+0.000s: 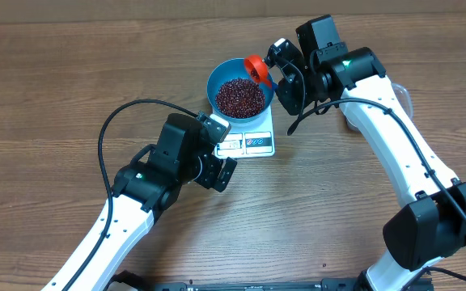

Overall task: Scoop item into bowl and weigh 150g on scale
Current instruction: 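Hold the scoop tilted over the teal bowl with the right gripper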

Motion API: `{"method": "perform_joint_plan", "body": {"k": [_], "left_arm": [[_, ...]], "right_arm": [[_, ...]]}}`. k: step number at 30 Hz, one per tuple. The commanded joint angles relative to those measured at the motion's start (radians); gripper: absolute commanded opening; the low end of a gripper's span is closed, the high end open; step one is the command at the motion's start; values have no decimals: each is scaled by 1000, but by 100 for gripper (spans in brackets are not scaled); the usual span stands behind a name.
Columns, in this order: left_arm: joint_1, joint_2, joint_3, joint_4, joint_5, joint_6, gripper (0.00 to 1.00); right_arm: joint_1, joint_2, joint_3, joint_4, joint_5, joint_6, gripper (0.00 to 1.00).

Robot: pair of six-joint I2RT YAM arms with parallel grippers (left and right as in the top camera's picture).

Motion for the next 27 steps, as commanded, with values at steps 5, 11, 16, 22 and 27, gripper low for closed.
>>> {"method": "perform_joint_plan", "body": {"k": [5, 11, 16, 22, 27], "left_arm": [[5, 3, 21, 1, -6, 9, 100], [5, 3, 21, 1, -6, 9, 100], [5, 3, 21, 1, -6, 9, 100], [5, 3, 21, 1, -6, 9, 100], [5, 3, 21, 1, -6, 9, 100]], "right_arm": [[-6, -3, 21, 4, 6, -16, 4], [-5, -3, 21, -1, -15, -14, 4], [-6, -3, 21, -5, -28, -11, 4], [-6, -3, 21, -9, -28, -12, 4], [-6, -3, 21, -9, -28, -11, 4]]}}
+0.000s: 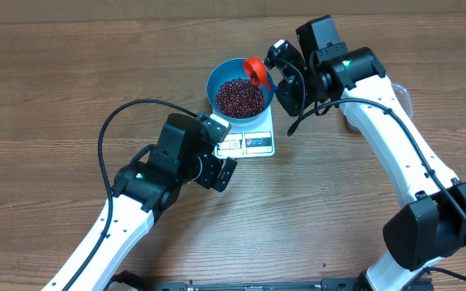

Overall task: Scoop item into bowl and weigh 150g on scale
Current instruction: 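Hold the scoop tilted over the teal bowl with the right gripper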

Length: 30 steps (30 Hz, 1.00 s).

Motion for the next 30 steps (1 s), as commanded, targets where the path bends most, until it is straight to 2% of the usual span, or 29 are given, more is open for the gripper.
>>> {"method": "perform_joint_plan", "body": {"k": [1, 12, 30], "left_arm": [[5, 3, 21, 1, -6, 9, 100], [5, 3, 21, 1, -6, 9, 100], [5, 3, 21, 1, -6, 9, 100]], "right_arm": [[-6, -3, 21, 3, -16, -5, 4], [-5, -3, 21, 11, 60, -4, 4], [-5, -3, 21, 4, 42, -3, 4]]}}
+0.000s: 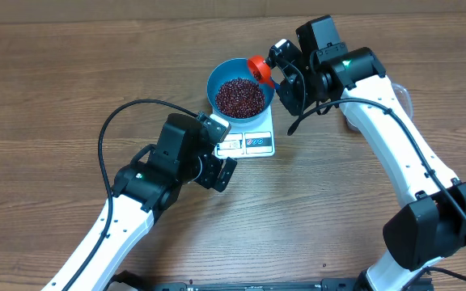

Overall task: Scoop item into bowl and weigh 150g on scale
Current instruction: 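Hold the scoop tilted over the teal bowl with the right gripper, then tip the scoop gently with the right gripper until the scale reads 150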

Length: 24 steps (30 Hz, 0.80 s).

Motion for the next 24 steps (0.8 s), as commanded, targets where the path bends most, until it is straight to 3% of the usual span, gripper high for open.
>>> {"method": "perform_joint_plan", "body": {"k": [1, 24], "left_arm": [[5, 3, 21, 1, -6, 9, 99], [5, 3, 21, 1, -6, 9, 100]], "right_arm": [[-6, -3, 21, 3, -11, -3, 4], [-6, -3, 21, 2, -39, 19, 4]]}}
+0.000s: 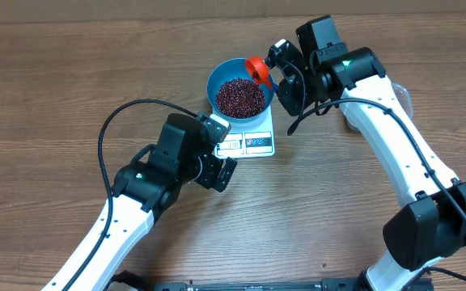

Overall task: Scoop item into bowl and weigh 150g on scale
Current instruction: 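Tip the scoop gently with the right gripper until the scale reads 150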

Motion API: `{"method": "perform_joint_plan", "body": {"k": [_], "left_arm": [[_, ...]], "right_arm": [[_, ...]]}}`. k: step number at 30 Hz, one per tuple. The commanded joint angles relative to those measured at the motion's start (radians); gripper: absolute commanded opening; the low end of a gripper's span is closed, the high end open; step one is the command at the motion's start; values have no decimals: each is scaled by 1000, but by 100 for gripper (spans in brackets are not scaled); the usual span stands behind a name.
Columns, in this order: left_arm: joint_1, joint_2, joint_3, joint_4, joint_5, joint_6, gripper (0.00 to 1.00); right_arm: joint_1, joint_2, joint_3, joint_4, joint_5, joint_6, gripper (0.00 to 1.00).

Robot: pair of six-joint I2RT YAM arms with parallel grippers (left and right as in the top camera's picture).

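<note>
A blue bowl heaped with dark red beans stands on a white scale at the middle back of the table. A small red scoop hangs over the bowl's far right rim, with my right gripper shut on its handle. The scoop's contents cannot be made out. My left gripper rests low just off the scale's front left corner, holding nothing. Its fingers merge into one dark shape, so their state is unclear.
A translucent container shows partly behind my right forearm at the right. The left arm's black cable loops over the wooden table to the left of the scale.
The red scoop has shifted a few pixels down and left, closer over the bowl's rim. The bowl, the scale and the left arm stand as before.
At every moment my right gripper held the red scoop at the bowl's far right rim, with the bowl full of beans on the scale. The scoop sat low, then a touch higher and further right, and now low again. My left arm stayed still.
</note>
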Motion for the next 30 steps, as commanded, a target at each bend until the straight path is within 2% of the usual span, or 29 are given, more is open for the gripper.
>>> {"method": "perform_joint_plan", "body": {"k": [1, 30], "left_arm": [[5, 3, 21, 1, -6, 9, 100], [5, 3, 21, 1, -6, 9, 99]], "right_arm": [[-6, -3, 21, 2, -12, 6, 4], [8, -3, 21, 12, 53, 2, 4]]}}
